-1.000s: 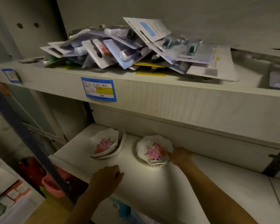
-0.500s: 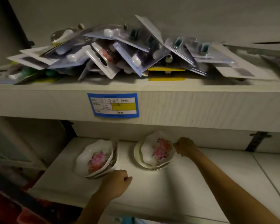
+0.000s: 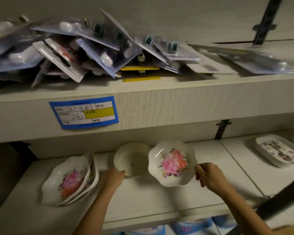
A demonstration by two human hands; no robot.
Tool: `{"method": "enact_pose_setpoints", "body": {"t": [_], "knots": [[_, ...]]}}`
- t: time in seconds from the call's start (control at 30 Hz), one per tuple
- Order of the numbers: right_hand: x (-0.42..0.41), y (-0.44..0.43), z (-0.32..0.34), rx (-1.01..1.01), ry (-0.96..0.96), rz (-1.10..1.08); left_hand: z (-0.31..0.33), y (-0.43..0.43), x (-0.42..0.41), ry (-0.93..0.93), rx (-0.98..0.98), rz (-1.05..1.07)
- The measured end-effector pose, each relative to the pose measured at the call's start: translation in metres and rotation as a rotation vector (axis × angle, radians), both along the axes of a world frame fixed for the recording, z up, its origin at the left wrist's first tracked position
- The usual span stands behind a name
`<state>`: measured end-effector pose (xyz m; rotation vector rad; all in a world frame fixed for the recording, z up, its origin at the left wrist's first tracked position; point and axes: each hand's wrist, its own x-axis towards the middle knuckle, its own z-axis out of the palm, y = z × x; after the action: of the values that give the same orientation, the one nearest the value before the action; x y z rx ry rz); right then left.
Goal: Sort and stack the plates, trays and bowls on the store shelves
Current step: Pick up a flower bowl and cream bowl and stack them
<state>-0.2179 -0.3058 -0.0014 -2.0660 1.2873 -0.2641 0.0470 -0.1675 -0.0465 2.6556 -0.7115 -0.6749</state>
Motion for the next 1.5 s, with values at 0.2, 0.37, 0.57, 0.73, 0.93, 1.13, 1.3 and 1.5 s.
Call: {"method": "enact_pose_setpoints", "body": {"t": [0.2,0.37,0.57,0.73,0.93,1.13,1.3,1.5], "knots": [[-0.013,0.023,-0.013,0.044,0.005,-0.063,0.009,-0.007,0.005,0.083,0.005,0.0],[-0.014,0.035,-0.019,0.088,-0.061,-0.125,0.011,-0.01,0.011,0.109,-0.107,0.018],[-0.028,0.056,-0.016,0.144,-0.135,-0.197,0.019,-0.002,0.013,0.075,-0.28,-0.03],[-0.061,0.071,-0.01,0.178,-0.214,-0.328,0.029,0.01,-0.012,0.116,-0.44,-0.105],[-0.12,0.076,-0.002,0.157,-0.23,-0.429,0.037,0.022,-0.056,0.222,-0.5,-0.179],[-0.196,0.074,0.004,0.176,-0.321,-0.439,0.047,0.02,-0.126,0.305,-0.535,-0.206],[-0.275,0.067,0.008,0.159,-0.313,-0.447,0.053,0.015,-0.2,0.334,-0.534,-0.232],[-0.369,0.054,0.011,0.137,-0.29,-0.489,0.049,0.003,-0.288,0.377,-0.505,-0.251]]}}
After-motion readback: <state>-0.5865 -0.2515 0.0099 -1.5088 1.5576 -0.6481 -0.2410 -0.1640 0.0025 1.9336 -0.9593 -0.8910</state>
